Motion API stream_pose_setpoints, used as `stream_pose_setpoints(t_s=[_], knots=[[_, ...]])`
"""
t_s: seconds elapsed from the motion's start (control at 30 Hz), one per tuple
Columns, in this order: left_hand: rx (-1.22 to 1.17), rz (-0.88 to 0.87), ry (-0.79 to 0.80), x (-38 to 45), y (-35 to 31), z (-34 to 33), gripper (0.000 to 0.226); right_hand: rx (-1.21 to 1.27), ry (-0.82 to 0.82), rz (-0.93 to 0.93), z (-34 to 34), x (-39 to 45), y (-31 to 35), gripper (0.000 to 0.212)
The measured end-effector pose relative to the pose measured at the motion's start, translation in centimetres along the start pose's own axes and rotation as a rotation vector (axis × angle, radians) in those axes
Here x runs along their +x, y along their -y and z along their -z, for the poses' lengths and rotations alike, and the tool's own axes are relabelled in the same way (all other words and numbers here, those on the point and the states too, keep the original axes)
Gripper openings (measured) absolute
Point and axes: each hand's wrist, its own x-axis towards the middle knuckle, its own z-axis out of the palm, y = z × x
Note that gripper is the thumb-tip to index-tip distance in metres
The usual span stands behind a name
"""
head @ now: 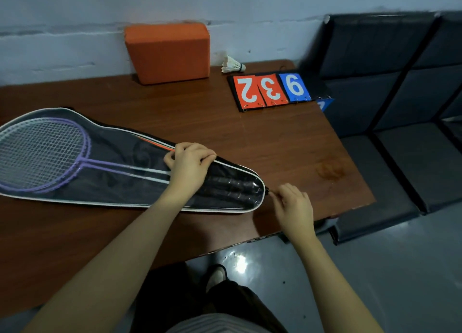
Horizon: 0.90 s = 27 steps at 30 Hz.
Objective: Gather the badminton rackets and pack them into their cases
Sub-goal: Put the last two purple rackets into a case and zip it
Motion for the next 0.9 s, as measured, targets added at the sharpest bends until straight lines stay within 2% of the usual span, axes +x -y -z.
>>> stream_pose_setpoints(t_s=[0.2,0.33,0.43,0.57,0.63,0.67,0.8,0.9], knots=[[0.112,-0.107,0.003,-0.1,1.7,-1.0,0.017,0.03,0.124,-0.035,-0.7,1.5,1.1,0.015],[0.186,-0.135,0.079,-1.3,3.8,-1.1,0.021,-0.009,0.263,0.0,-2.4,3.1,3.3,0.031],[0.327,0.006,0.097,-2.9,6.6,0.2,0.033,-0.035,0.341,0.082,-4.0,4.6,5.1,0.042],[0.454,0.373,0.086,-5.5,10.3,2.6,0.055,-0.028,0.447,0.192,-6.5,6.9,8.3,0.055],[0.447,0.564,0.191,-6.3,12.2,3.5,0.067,-0.058,0.479,0.261,-7.9,7.8,10.2,0.055],[0.428,0.605,0.234,-6.6,13.0,3.7,0.07,-0.084,0.478,0.282,-8.4,8.1,11.0,0.053],[0.343,0.567,0.31,-7.0,14.8,3.9,0.074,-0.102,0.382,0.245,-9.4,8.1,12.8,0.041],[0.381,0.506,0.35,-6.7,16.0,4.5,0.075,-0.06,0.358,0.211,-9.0,7.0,13.1,0.03]])
